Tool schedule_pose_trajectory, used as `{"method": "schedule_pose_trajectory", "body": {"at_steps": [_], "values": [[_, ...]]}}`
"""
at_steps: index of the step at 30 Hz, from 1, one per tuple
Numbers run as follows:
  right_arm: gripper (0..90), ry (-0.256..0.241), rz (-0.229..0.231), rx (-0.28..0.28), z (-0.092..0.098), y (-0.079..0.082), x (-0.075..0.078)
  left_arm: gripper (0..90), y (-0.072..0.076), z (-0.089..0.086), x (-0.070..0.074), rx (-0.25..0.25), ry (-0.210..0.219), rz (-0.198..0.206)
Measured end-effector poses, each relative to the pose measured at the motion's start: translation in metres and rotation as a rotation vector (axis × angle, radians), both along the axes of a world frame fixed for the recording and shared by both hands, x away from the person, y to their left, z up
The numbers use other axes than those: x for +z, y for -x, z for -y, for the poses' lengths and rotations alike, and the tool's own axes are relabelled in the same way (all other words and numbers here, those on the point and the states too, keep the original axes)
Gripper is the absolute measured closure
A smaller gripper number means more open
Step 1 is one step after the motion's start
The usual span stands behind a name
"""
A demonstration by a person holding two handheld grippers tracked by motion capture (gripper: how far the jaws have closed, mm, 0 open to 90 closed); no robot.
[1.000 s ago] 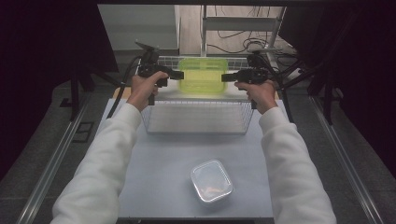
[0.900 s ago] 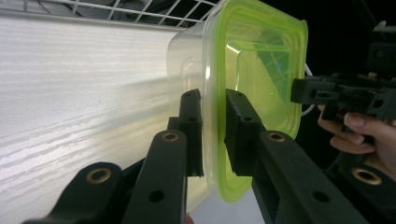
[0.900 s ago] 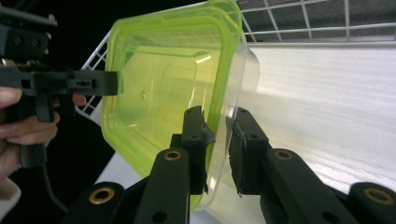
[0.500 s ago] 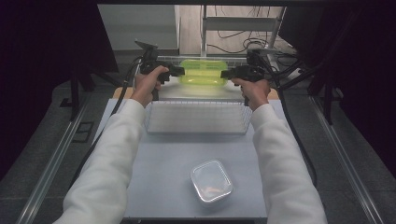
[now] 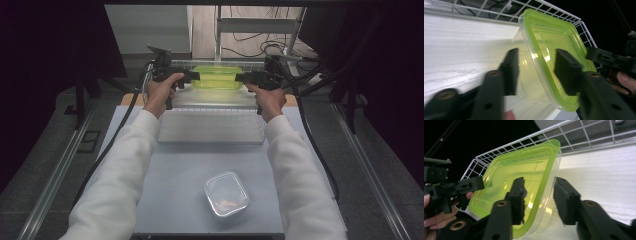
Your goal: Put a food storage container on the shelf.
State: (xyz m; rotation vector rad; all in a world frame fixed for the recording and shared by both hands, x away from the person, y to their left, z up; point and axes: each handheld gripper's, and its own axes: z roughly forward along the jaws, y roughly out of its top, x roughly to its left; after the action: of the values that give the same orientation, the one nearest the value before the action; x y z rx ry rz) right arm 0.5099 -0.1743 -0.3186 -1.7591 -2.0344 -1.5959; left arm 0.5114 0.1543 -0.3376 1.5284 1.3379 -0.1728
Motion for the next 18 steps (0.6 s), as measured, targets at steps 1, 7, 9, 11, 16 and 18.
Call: {"method": "schedule_pose_trajectory", "body": {"at_steps": [1, 7, 9, 11, 16, 18], "values": [[56.5, 0.006, 0.01, 0.0, -0.001, 0.002, 0.001, 42.4, 0.0, 0.0, 0.0, -0.002, 0.002, 0.002], [43.9, 0.04, 0.057, -0.054, -0.001, 0.012, 0.004, 30.7, 0.007, -0.001, 0.005, -0.007, -0.021, 0.064], [41.3, 0.042, 0.068, -0.056, 0.0, 0.013, 0.004, 30.0, 0.008, 0.001, 0.005, -0.019, -0.031, 0.07], [41.6, 0.039, 0.056, -0.048, 0.001, 0.012, 0.002, 30.0, 0.009, 0.002, 0.005, -0.026, -0.043, 0.069], [42.0, 0.036, 0.046, -0.022, 0.003, 0.009, 0.002, 30.3, 0.011, 0.005, 0.004, -0.033, -0.049, 0.079], [42.6, 0.038, 0.04, -0.012, 0.004, 0.008, 0.002, 30.3, 0.011, 0.005, 0.005, -0.032, -0.053, 0.079]]}}
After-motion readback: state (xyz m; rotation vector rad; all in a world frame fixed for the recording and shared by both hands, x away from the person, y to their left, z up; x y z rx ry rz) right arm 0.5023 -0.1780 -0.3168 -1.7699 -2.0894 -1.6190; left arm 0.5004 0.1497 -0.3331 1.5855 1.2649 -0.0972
